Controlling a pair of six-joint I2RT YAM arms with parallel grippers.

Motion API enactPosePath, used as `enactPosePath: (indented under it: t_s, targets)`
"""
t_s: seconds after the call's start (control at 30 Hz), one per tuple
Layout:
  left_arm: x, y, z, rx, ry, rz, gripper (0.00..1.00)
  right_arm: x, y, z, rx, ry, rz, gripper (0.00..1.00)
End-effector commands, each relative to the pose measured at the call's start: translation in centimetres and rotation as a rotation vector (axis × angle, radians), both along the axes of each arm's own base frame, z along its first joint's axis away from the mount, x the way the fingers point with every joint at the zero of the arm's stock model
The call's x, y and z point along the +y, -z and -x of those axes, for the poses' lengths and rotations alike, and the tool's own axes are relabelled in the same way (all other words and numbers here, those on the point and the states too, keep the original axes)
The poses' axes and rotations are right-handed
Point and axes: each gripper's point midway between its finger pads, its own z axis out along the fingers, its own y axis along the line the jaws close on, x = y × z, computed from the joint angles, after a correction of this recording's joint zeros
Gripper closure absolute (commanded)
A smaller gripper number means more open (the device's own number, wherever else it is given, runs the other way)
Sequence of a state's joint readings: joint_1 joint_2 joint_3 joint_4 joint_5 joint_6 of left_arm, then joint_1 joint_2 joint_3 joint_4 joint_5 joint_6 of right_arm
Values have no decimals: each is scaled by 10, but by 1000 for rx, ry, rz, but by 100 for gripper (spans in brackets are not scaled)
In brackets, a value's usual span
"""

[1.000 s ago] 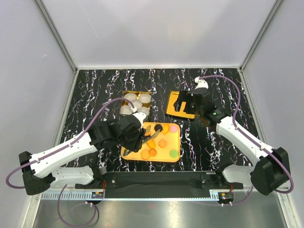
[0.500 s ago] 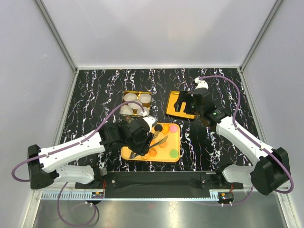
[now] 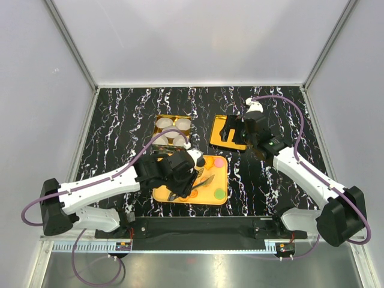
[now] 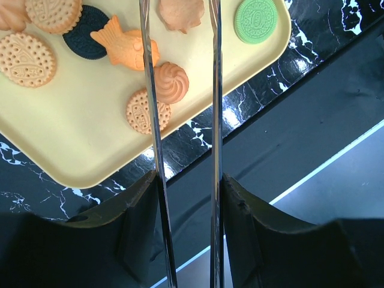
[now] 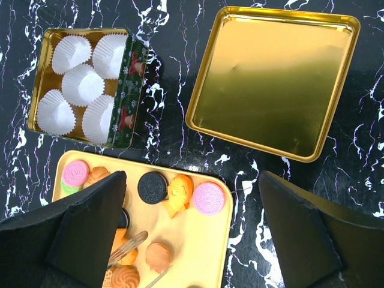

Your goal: Pack the cookies

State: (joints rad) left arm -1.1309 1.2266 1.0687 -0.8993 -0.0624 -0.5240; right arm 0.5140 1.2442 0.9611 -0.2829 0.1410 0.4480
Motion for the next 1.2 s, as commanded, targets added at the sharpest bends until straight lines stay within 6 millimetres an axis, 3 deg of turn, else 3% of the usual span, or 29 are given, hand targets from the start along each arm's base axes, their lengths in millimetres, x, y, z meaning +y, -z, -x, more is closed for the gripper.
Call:
enactPosePath:
  t_s: [0.0,0.9,1.17]
  targets:
    - [-11,1,1,3,23,37,52,-1,-30,-8,-84,13,-17,0]
    - [-8,12,7,23,39,-10,55,0,-29,-8,-81,8,-17,0]
    - [-12,2,3,7,37,9,60,0,-29,-8,-82,8,-17,0]
